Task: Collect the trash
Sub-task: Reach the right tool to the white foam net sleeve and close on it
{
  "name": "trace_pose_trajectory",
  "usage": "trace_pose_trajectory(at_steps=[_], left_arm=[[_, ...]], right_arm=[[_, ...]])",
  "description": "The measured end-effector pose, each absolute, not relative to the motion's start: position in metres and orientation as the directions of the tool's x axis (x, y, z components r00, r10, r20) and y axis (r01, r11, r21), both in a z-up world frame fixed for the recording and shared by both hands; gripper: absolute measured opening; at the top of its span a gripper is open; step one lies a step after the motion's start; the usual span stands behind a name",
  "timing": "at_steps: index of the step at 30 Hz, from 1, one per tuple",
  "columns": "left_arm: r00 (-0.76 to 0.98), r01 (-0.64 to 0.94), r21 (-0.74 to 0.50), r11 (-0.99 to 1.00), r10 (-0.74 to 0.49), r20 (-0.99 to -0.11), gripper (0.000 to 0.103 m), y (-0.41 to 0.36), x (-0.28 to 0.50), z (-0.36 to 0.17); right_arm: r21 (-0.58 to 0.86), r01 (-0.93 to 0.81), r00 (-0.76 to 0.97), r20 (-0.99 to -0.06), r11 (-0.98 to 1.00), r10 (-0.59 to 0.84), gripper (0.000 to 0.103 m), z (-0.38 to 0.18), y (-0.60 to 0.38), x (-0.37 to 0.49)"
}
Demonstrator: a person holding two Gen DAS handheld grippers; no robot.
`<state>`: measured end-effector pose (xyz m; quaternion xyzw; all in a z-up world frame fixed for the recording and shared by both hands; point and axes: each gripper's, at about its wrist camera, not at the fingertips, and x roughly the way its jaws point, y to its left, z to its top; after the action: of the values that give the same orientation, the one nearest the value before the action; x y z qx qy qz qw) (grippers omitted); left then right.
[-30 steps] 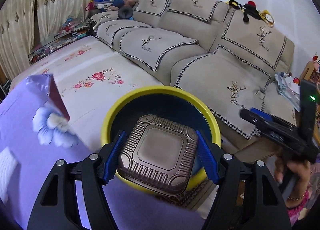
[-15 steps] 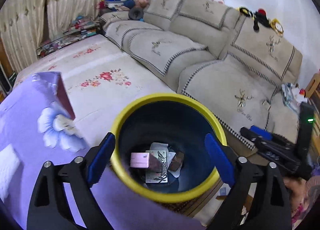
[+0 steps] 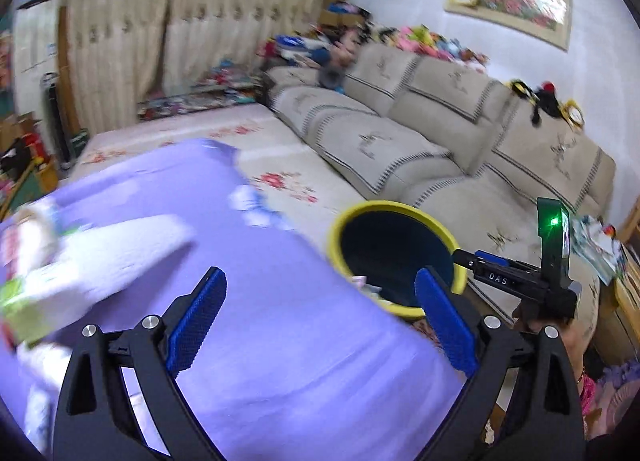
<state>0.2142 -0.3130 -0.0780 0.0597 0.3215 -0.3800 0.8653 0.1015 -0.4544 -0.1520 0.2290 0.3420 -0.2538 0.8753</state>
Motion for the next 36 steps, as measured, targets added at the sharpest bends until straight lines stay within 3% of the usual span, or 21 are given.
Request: trace_pose_trajectory(at_steps=[9,15,21,36], left_arm=[[0.706,0.469,-0.071,0.88,-0.423,-0.568,0.097,-0.147,0.196,-0.069],[0.764,0.327,-0.089,0.941,-0.319,-0.561,0.097,-0.058,0.188,-0.075],[0.796,0.265,-0.097,0.959,-0.274,-0.539,0.097,-0.022,0.183,-0.071],[0.781,0.284,-0.127,0.95,-0.306,-0.544,0.097,-0.027,0.182,-0.076]], right_arm=[[0.194,0.408,0.684,-0.713,0.892,-0.158,0.052,-0.133,-0.366,0.162],[0.187,0.214,0.703,-0.711,0.959,-0.018,0.052,-0.121,-0.286,0.21],[0.184,0.03,0.716,-0.69,0.983,0.107,0.052,-0.105,-0.204,0.243],[-0.02,-0.033,0.697,-0.717,0.999,0.008,0.052,-0.103,-0.136,0.33]])
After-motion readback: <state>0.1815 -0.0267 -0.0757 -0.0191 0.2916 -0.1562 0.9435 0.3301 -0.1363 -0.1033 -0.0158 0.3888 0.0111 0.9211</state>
